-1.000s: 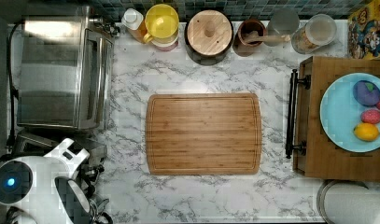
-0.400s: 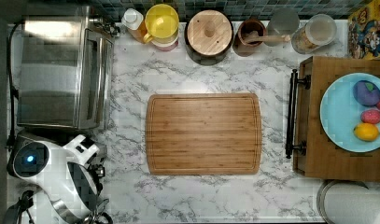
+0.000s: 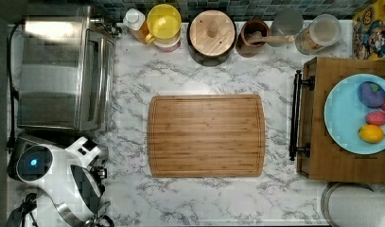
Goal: Turn on the toaster.
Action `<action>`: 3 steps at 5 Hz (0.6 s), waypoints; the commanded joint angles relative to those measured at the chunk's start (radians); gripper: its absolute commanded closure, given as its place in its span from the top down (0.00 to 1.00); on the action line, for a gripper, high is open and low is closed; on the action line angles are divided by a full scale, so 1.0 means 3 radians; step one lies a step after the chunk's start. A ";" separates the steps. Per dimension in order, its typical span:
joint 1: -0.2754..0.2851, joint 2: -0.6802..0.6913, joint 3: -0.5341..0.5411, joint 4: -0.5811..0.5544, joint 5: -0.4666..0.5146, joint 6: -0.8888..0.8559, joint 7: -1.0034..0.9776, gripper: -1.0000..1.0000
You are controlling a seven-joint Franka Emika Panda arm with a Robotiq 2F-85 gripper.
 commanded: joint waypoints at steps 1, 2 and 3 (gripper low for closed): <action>0.0025 0.0109 0.0000 -0.0134 -0.0198 0.0187 0.0096 0.00; 0.0014 0.0159 -0.0022 -0.0298 -0.0247 0.0206 0.0074 0.00; 0.0005 0.0020 -0.0005 -0.0554 -0.0142 0.0404 -0.0065 0.00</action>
